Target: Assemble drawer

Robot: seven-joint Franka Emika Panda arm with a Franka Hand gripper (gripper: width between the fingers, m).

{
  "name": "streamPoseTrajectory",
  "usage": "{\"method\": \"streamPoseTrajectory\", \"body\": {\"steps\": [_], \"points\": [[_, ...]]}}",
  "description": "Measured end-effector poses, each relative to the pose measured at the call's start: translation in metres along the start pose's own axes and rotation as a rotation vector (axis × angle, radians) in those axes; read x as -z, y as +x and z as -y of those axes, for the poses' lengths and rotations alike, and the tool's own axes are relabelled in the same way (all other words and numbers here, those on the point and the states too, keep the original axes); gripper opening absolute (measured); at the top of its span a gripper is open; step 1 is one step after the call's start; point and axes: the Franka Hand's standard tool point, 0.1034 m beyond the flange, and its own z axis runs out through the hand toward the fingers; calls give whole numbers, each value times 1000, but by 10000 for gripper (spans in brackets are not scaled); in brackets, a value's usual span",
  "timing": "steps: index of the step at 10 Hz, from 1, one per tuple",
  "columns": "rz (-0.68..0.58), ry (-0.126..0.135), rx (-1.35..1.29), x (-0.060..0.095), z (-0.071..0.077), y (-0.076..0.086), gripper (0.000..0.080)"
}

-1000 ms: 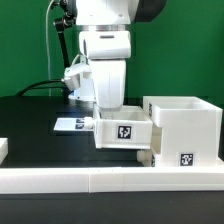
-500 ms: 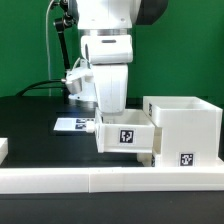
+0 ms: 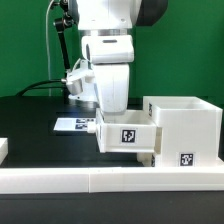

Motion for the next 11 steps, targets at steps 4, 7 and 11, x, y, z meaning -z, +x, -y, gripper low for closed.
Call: {"method": "streamPoseTrajectory", "body": {"steps": [4, 7, 11], "points": [[-1, 8, 0, -2, 2, 3, 42], [-1, 9, -7, -2, 3, 4, 42], [-2, 15, -8, -5, 4, 4, 42]]}}
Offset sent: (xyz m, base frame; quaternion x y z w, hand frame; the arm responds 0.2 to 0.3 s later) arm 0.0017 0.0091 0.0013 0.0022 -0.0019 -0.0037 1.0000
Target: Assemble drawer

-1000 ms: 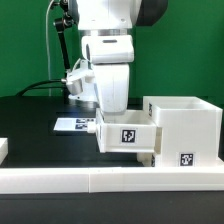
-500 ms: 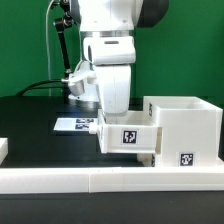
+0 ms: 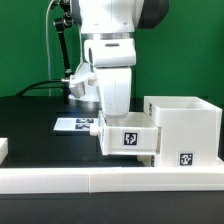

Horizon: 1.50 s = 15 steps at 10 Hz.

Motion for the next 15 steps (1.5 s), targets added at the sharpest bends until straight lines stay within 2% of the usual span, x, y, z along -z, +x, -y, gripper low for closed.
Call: {"method": "streamPoseTrajectory", "body": {"steps": [5, 15], "points": [[-1, -3, 2, -1, 3, 2, 42], [-7, -6, 17, -1, 1, 18, 42]]}}
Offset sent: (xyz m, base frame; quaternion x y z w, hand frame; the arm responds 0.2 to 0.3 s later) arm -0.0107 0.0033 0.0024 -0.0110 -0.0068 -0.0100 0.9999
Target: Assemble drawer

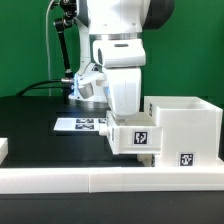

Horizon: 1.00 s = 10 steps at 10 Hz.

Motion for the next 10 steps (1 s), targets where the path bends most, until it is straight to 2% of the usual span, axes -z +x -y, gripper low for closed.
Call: {"method": "streamPoseTrajectory", "body": {"steps": [5, 6, 7, 8, 9, 10], "points": [[0, -1, 14, 0, -2, 8, 42], [0, -1, 14, 0, -2, 8, 138], [0, -1, 13, 0, -2, 7, 138], [0, -1, 10, 0, -2, 7, 273], [0, -3, 4, 1, -2, 8, 456], [0, -6, 0, 3, -3, 10, 456]]}}
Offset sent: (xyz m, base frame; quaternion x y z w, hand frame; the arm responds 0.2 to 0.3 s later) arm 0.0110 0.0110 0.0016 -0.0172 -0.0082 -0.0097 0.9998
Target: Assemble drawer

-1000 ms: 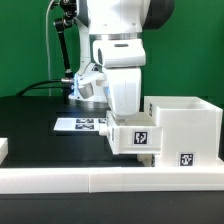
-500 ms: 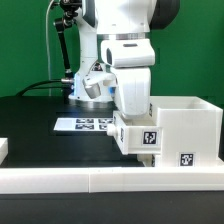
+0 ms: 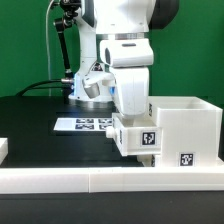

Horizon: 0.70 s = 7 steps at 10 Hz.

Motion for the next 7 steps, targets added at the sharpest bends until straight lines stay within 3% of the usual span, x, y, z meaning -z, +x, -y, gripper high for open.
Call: {"method": "streamPoseTrajectory", "body": {"steps": [1, 4, 6, 7], "points": [[2, -6, -8, 5, -2, 1, 588], [23, 1, -14, 29, -7, -5, 641], [38, 4, -22, 48, -14, -18, 649], [44, 19, -18, 54, -17, -26, 649]]}}
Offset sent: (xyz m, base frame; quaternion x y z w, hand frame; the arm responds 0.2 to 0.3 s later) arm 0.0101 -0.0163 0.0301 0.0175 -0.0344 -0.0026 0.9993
